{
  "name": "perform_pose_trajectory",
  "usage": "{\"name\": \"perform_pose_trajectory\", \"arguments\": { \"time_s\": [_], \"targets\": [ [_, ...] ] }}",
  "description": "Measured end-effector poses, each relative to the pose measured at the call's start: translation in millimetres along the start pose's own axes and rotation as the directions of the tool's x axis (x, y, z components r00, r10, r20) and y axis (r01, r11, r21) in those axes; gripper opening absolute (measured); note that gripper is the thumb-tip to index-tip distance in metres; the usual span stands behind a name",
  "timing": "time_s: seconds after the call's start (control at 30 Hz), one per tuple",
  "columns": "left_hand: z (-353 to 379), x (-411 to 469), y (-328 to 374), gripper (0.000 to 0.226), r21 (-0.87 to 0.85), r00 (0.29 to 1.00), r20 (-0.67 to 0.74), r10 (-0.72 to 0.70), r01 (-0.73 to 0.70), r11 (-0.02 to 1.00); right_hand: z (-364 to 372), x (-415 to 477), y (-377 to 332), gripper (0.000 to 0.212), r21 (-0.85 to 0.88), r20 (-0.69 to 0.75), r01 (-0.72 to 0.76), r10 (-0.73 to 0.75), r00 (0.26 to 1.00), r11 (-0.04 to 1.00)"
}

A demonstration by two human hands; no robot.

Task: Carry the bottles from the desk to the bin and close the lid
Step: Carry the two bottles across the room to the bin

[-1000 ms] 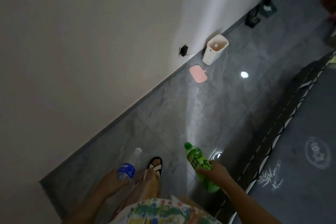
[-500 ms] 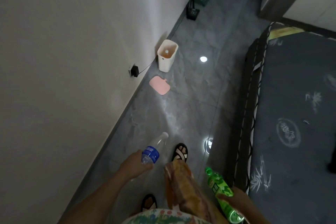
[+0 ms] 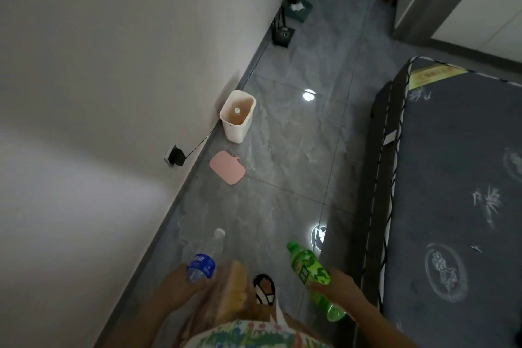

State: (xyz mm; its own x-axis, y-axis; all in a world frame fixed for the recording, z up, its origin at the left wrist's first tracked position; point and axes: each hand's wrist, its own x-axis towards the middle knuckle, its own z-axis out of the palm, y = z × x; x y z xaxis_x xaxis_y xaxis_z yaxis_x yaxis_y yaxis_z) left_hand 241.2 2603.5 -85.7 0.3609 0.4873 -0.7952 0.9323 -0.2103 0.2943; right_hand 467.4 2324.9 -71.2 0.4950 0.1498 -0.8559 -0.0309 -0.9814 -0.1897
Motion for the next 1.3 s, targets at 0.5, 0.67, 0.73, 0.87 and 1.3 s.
{"name": "perform_pose_trajectory", "arguments": {
  "time_s": [0.5,0.67,0.73,0.87,1.3],
  "targets": [
    [-153,181,160,0.051,-0.079,0.996,0.047,-0.082,0.085,0.993,-195,153,-221,0.058,-0.13,-0.051,0.058,-0.066,0.997,0.99],
    [-209,230,260,0.049,-0.08,0.997,0.048,0.056,-0.052,0.995,-256,191,-253,0.058,-0.144,-0.059,0.012,-0.021,0.998,0.99],
    [-221,252,296,0.046,-0.094,0.991,0.068,0.112,-0.105,0.99,-279,210,-261,0.059,-0.179,-0.056,-0.007,-0.003,0.998,0.984],
    [-233,290,353,0.05,-0.178,0.985,0.06,0.159,-0.146,0.973,-329,258,-283,0.056,-0.235,-0.041,-0.018,0.009,0.999,0.972],
    [-230,387,469,0.047,-0.606,0.944,0.107,-0.314,0.312,0.732,-488,436,-457,0.062,-0.438,0.168,0.176,-0.112,0.979,0.881]
  ]
}}
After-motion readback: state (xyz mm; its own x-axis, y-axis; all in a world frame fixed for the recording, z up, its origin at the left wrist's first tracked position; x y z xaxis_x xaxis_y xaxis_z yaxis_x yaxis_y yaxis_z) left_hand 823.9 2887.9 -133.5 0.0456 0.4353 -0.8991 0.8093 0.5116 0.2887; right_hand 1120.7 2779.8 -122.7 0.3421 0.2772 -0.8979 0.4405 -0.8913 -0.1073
